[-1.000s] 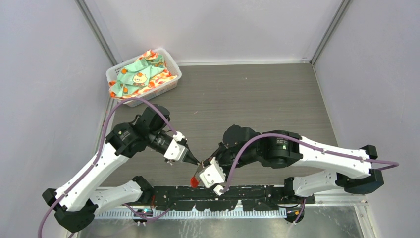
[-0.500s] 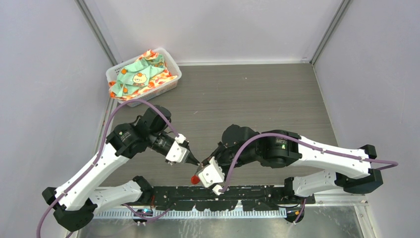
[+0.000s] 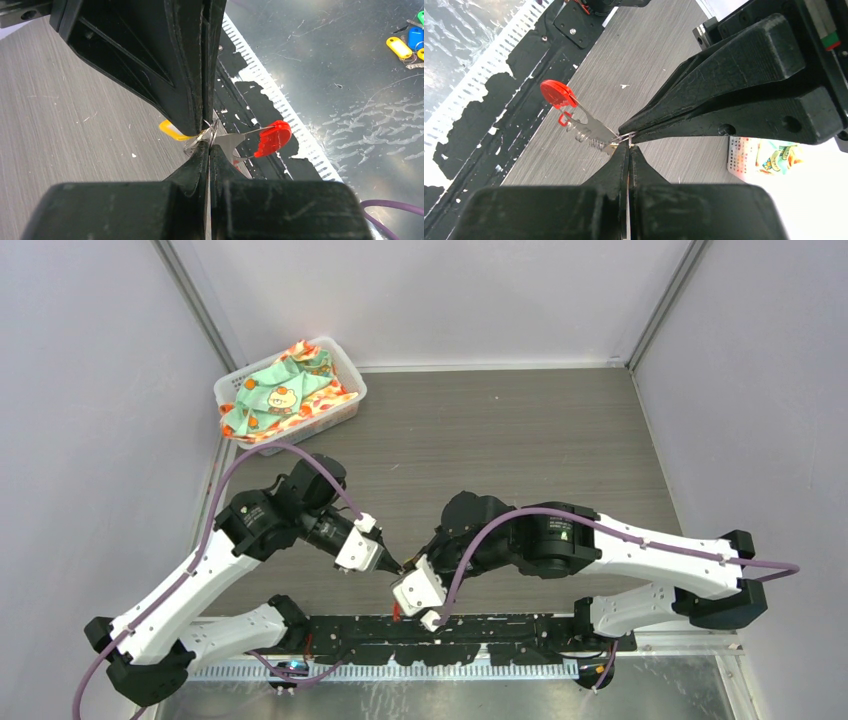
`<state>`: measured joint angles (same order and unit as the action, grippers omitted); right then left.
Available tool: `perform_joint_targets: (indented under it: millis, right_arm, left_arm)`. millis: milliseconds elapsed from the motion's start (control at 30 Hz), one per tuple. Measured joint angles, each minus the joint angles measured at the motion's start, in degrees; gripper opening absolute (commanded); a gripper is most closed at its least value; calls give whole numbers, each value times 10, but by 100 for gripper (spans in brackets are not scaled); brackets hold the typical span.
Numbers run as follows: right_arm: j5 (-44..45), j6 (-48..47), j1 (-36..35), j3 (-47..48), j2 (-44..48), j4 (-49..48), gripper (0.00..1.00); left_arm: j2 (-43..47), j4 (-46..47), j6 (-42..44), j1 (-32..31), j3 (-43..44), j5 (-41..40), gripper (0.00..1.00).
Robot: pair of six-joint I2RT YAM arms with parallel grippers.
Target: Put the keys on the keyring
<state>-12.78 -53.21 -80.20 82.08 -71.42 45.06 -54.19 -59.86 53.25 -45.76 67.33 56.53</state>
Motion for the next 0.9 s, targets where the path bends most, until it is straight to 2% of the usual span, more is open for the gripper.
perform_joint_targets:
  millis: [733,900]
  right_arm:
    - [51,56,-3,3,-16,-21,1]
    - [57,79,-4,-16,-5,-50,1]
  left_arm:
    - [12,-4,17,-1,-4,-25,0]
    - [22,-3,28,0,-7,-30,0]
